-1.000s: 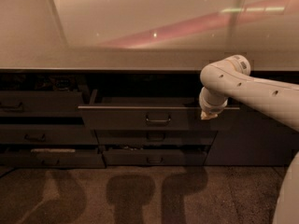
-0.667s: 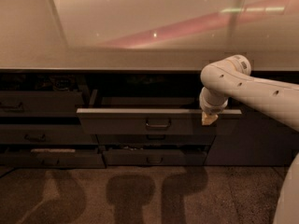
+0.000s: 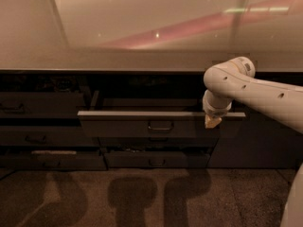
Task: Open top drawer
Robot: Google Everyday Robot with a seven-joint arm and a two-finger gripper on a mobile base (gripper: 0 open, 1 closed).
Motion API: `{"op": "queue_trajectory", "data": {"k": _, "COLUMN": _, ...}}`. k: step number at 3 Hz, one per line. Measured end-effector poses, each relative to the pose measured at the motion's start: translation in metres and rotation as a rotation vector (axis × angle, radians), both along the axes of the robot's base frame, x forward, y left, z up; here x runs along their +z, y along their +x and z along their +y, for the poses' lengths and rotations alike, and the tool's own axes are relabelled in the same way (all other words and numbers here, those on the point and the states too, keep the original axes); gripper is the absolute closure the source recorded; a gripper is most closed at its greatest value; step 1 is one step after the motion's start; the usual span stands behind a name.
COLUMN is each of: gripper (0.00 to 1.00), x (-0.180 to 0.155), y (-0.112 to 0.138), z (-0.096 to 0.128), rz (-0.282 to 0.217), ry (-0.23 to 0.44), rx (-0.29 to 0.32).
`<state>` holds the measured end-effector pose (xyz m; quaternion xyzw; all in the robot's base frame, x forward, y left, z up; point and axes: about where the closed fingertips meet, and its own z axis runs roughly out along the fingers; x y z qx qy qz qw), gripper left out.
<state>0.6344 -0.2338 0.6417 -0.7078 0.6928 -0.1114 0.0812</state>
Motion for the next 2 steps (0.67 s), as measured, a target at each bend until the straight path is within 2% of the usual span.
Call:
{"op": "queue_trajectory", "data": {"k": 1, "gripper": 1.0, "x": 0.0004, "y": -0.0022, "z": 0.0003, "rz": -0.001, "ry": -0.002, "rx": 0.002}}
{"op": "queue_trajectory", "data": {"k": 2, "gripper": 1.0, "x": 0.0059, "y": -0.0048, "z": -0.0019, "rz": -0.027, "ry": -0.003, "rx": -0.006}}
